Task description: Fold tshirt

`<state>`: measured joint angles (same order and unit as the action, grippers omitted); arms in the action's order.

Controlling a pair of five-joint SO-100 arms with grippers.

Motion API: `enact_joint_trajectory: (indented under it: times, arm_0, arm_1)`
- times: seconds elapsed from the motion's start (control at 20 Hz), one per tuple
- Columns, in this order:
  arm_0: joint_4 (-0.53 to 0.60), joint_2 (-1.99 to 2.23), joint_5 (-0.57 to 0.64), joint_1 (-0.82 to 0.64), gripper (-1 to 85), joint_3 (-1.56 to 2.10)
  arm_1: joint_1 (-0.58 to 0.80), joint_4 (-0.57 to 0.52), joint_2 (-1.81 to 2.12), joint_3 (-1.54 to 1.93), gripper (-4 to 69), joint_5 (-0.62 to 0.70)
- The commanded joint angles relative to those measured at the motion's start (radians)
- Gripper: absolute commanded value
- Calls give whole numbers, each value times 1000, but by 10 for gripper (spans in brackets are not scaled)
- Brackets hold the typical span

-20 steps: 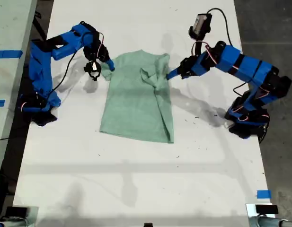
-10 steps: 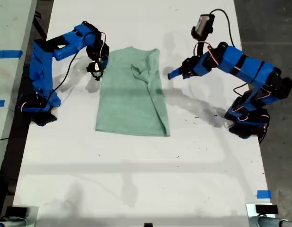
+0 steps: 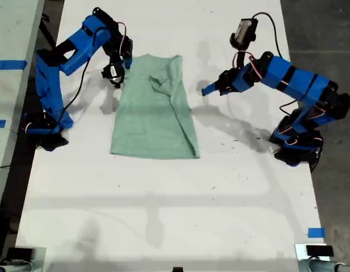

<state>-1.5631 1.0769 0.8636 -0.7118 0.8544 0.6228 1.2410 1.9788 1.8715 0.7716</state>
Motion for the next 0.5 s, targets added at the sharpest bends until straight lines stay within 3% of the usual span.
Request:
enact_joint_trajectory:
  times: [0.0, 0.25, 0.45]
  arm_0:
    - [54, 69, -14, 98, 0, -83]
    - [241, -9, -9, 206, 0, -91]
    - [334, -210, -23, 196, 0, -143]
  arm_1:
    - [12, -23, 75, 0, 245, -12]
    - [8, -23, 91, 14, 245, -20]
    - [0, -15, 110, 21, 244, -28]
